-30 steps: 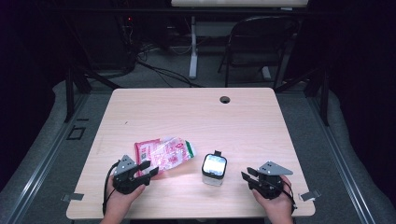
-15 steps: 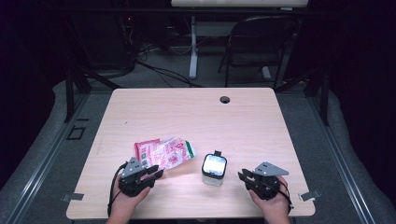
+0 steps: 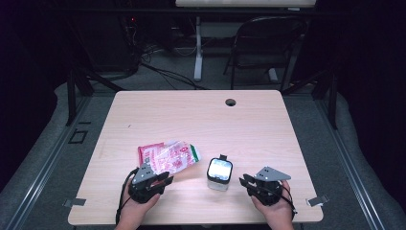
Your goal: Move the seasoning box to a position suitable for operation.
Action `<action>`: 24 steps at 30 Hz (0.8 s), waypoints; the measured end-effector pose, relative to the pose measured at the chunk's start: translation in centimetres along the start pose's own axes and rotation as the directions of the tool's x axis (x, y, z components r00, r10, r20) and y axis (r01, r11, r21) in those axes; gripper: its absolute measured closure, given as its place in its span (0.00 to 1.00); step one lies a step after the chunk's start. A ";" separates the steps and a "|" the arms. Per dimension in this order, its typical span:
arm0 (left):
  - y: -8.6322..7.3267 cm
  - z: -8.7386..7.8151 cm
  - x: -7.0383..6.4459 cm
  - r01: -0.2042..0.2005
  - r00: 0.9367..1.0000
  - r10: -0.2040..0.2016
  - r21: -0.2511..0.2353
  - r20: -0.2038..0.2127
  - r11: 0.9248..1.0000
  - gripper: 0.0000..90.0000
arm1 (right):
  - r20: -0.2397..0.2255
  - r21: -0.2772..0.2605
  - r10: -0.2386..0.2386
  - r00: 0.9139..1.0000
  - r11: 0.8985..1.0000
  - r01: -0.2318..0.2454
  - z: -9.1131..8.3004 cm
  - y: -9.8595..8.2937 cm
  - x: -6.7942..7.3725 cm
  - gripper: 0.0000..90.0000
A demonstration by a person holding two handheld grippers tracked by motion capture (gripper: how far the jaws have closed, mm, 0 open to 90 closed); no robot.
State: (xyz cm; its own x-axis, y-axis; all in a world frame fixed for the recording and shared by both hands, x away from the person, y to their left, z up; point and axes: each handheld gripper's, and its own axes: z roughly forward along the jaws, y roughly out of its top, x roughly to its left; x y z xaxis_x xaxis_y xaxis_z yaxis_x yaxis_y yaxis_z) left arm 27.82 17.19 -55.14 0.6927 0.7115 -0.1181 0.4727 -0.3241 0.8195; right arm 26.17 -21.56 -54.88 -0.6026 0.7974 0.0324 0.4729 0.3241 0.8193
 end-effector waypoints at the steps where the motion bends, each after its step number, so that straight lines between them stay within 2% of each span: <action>1: 0.0 0.0 0.0 -0.003 1.000 0.003 0.000 -0.001 1.000 0.79 | 0.000 0.000 0.000 1.000 1.000 0.000 0.0 0.0 0.0 0.82; 2: 0.0 0.1 0.0 -0.001 1.000 0.001 -0.002 -0.002 1.000 0.77 | 0.001 0.011 -0.017 1.000 1.000 0.017 0.1 0.0 0.1 0.81; 4: 0.0 0.1 -0.1 0.003 1.000 -0.003 -0.004 0.001 1.000 0.77 | -0.002 0.012 -0.017 1.000 1.000 0.017 0.2 0.0 0.1 0.80; 6: 0.1 0.2 -0.2 0.006 1.000 -0.006 -0.005 -0.003 1.000 0.77 | -0.029 0.028 -0.004 1.000 1.000 0.005 0.4 0.0 0.1 0.81; 9: 0.3 0.3 -0.2 0.006 1.000 -0.006 0.001 0.005 1.000 0.79 | -0.037 0.023 0.002 0.999 1.000 -0.001 0.5 -0.1 0.3 0.81; 11: 0.4 0.6 -0.2 0.025 0.999 -0.025 0.007 0.019 1.000 0.80 | -0.039 0.022 0.001 0.999 1.000 0.000 0.4 0.0 0.4 0.82; 12: 0.5 0.7 -0.3 0.032 0.999 -0.032 0.007 0.017 0.999 0.82 | -0.050 0.018 0.007 0.999 1.000 -0.006 0.4 0.0 0.5 0.88; 16: 1.0 1.4 -0.8 0.027 0.999 -0.027 0.014 0.039 1.000 0.87 | -0.057 0.013 0.020 0.998 1.000 -0.019 0.4 0.2 0.5 0.95; 18: 1.1 1.7 -1.1 0.009 0.999 -0.010 0.022 0.040 1.000 0.88 | -0.059 0.010 0.019 0.998 1.000 -0.018 0.4 0.2 0.6 0.96; 20: 1.2 2.0 -1.3 0.008 0.999 -0.009 0.026 0.043 1.000 0.95 | -0.058 0.007 0.010 0.998 1.000 -0.010 0.5 0.2 0.8 0.97; 23: 1.4 2.4 -1.5 0.004 0.999 -0.004 0.023 0.033 1.000 0.97 | -0.044 0.006 0.003 0.999 1.000 -0.003 0.5 0.3 0.9 0.98; 24: 1.5 2.5 -1.6 0.009 0.999 -0.009 0.020 0.038 1.000 0.98 | -0.056 0.001 0.024 0.998 1.000 -0.024 0.6 0.5 0.8 0.98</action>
State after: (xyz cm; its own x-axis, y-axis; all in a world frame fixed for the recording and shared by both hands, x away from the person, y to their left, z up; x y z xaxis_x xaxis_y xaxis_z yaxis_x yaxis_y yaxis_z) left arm 28.75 14.04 -55.12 0.7085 0.6902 -0.1472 0.4896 -0.3306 0.8068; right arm 26.29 -20.53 -54.79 -0.6263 0.7750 0.0842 0.4877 0.3053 0.8179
